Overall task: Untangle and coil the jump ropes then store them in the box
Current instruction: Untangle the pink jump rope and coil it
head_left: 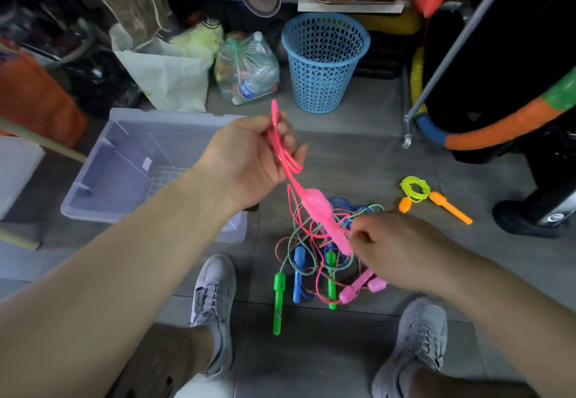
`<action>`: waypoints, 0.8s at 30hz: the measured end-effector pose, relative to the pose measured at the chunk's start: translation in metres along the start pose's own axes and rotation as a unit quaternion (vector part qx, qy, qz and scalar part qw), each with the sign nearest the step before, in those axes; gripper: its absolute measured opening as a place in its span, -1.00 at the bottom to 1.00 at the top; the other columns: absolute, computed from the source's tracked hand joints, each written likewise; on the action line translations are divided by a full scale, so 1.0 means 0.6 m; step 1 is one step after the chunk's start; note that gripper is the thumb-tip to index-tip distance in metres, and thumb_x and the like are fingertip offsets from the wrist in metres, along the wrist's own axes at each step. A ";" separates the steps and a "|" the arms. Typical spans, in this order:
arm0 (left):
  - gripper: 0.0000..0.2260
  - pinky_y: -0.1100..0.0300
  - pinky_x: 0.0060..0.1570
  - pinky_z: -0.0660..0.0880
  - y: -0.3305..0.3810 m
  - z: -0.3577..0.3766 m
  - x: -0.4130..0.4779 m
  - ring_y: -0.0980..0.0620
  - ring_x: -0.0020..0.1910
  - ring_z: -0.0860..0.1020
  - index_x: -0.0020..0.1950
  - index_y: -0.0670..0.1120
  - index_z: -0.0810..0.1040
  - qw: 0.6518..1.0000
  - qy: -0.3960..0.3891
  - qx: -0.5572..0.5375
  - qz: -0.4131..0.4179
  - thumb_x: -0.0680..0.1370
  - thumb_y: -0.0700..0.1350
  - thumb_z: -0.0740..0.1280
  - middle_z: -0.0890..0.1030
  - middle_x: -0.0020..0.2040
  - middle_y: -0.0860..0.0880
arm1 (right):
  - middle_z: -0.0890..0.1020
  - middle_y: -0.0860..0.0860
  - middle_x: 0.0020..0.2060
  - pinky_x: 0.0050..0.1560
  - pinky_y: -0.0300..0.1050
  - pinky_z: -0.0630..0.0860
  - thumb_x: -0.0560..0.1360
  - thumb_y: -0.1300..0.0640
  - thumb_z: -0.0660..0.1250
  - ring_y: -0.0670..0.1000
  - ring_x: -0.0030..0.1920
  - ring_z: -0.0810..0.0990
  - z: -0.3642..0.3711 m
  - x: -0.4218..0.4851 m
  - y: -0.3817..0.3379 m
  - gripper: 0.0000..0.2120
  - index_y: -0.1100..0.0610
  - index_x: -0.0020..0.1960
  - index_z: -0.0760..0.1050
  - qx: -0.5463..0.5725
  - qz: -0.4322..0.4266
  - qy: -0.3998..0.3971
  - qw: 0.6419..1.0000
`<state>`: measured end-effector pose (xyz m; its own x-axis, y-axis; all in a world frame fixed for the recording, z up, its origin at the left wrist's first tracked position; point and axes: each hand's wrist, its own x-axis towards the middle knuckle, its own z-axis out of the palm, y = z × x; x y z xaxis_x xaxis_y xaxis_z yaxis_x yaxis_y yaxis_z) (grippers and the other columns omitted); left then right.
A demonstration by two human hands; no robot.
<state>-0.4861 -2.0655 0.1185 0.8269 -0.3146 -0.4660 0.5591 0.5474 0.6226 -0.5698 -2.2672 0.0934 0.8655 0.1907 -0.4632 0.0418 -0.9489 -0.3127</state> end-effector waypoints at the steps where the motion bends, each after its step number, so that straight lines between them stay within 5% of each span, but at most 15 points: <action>1: -0.79 0.17 -0.25 0.62 -0.003 0.001 0.002 0.07 -0.44 0.50 -0.15 -0.11 0.48 0.998 0.032 0.052 0.024 0.64 -0.21 0.14 0.49 -0.39 0.02 | 0.46 0.03 -0.39 -0.37 -0.11 0.33 0.59 0.06 0.10 0.04 -0.33 0.50 -0.004 0.004 0.009 -0.72 0.14 -0.24 0.37 0.002 0.023 0.015 1.000; 5: -0.83 0.15 -0.27 0.66 -0.017 0.007 0.003 0.00 -0.41 0.64 -0.07 -0.18 0.48 0.976 0.104 0.161 0.103 0.68 -0.23 0.17 0.65 -0.39 -0.09 | 0.57 -0.02 -0.41 -0.42 -0.22 0.36 0.61 0.09 0.24 -0.08 -0.47 0.41 -0.033 0.011 0.028 -0.76 0.12 -0.18 0.58 0.197 0.007 -0.014 0.980; 9: -0.85 0.22 -0.32 0.62 -0.018 0.008 0.002 0.05 -0.38 0.67 0.00 -0.21 0.48 0.960 0.120 0.216 0.128 0.69 -0.20 0.17 0.68 -0.36 -0.07 | 0.47 -0.04 -0.48 -0.37 -0.02 0.46 0.59 -0.03 0.33 0.01 -0.45 0.43 -0.031 0.018 0.040 -0.85 -0.06 -0.15 0.54 0.281 -0.060 0.039 0.957; 14: -0.78 0.17 -0.30 0.59 -0.016 -0.001 0.004 0.07 -0.51 0.49 -0.12 -0.14 0.49 0.954 0.145 0.236 0.116 0.69 -0.14 0.20 0.55 -0.48 0.00 | 0.58 0.04 -0.50 -0.40 -0.16 0.45 0.68 -0.01 0.16 0.03 -0.51 0.46 -0.042 0.039 0.054 -0.59 0.16 -0.20 0.59 0.531 0.124 0.098 0.833; 17: -0.74 0.23 -0.40 0.52 -0.010 0.003 0.003 0.10 -0.52 0.33 -0.18 -0.09 0.43 0.985 0.087 0.147 0.034 0.69 -0.10 0.16 0.39 -0.48 0.04 | 0.63 0.06 -0.48 -0.40 -0.18 0.43 0.68 -0.02 0.15 0.03 -0.53 0.48 -0.030 0.047 0.070 -0.57 0.21 -0.16 0.61 0.459 0.177 0.087 0.866; 20: -0.74 0.29 -0.39 0.40 0.001 0.009 -0.002 0.13 -0.54 0.23 -0.23 -0.05 0.37 0.998 0.019 0.061 -0.022 0.66 -0.10 0.14 0.27 -0.49 0.07 | 0.64 0.05 -0.45 -0.39 -0.11 0.39 0.65 0.00 0.22 0.04 -0.52 0.46 -0.012 0.051 0.078 -0.72 0.17 -0.06 0.54 0.378 0.143 0.115 0.907; 24: -0.72 0.29 -0.39 0.40 0.003 0.011 -0.007 0.13 -0.56 0.24 -0.28 -0.03 0.33 0.998 -0.027 0.036 -0.038 0.64 -0.06 0.15 0.30 -0.52 0.09 | 0.53 -0.04 -0.55 -0.47 -0.18 0.26 0.65 0.09 0.21 0.01 -0.55 0.35 -0.004 0.059 0.066 -0.78 0.06 -0.17 0.47 0.397 0.117 0.174 0.894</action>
<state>-0.4881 -2.0684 0.1258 0.7824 -0.3952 -0.4812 0.6222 0.4634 0.6310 -0.5363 -2.2986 0.0665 0.9129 -0.2101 -0.3499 -0.4080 -0.4492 -0.7948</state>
